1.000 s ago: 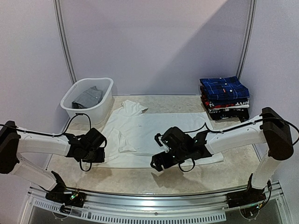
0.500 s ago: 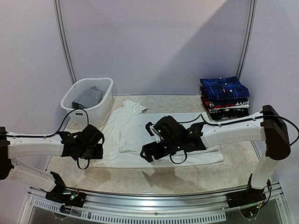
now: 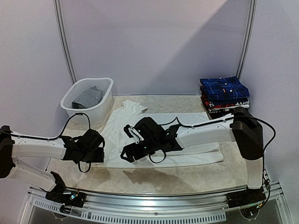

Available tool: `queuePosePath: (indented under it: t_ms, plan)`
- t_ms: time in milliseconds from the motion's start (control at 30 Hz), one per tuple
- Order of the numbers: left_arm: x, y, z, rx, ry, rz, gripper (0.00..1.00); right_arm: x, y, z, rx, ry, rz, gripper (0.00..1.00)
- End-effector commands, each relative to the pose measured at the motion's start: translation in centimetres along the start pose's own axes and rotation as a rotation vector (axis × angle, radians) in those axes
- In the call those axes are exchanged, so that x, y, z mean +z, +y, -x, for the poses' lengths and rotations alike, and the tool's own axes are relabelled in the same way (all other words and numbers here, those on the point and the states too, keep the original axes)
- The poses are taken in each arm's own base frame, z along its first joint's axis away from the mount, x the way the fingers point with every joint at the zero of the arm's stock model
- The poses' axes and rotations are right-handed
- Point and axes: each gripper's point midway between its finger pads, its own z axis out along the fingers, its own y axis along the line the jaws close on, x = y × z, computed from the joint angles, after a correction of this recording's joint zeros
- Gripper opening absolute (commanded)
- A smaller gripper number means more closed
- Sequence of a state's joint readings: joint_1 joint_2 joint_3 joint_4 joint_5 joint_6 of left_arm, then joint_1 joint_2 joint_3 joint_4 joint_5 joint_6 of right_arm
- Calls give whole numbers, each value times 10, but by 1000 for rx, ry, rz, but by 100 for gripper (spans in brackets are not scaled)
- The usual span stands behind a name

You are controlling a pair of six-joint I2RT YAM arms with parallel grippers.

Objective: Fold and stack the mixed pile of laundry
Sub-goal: Adjust the 1/3-folded T-shirt at the center of the board.

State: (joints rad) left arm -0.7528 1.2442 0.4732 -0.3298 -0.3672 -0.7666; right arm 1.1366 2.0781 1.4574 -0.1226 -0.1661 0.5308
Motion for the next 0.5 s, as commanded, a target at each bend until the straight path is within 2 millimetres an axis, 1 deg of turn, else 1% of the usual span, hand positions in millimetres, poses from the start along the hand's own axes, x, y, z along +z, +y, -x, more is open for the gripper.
queuePosePath:
  t_ms: [0,67,133,167,200,300,467]
  plan:
    - [3,-4,-6,1,-3,-28,21,19,36,14,-13,-23,169,75]
    - [4,-2,-8,2,1,-23,21,28,41,16,-10,-15,194,69]
    - [4,0,-11,4,4,-20,20,46,41,11,-5,6,206,63]
    - [4,1,-11,2,4,-18,20,49,44,16,-6,1,216,61]
    - [4,2,-12,3,5,-16,20,58,40,12,-2,12,209,59]
    - [4,4,-13,0,4,-13,20,76,30,6,0,23,177,55]
    - [5,5,-15,0,11,-8,19,97,4,4,-31,14,62,51]
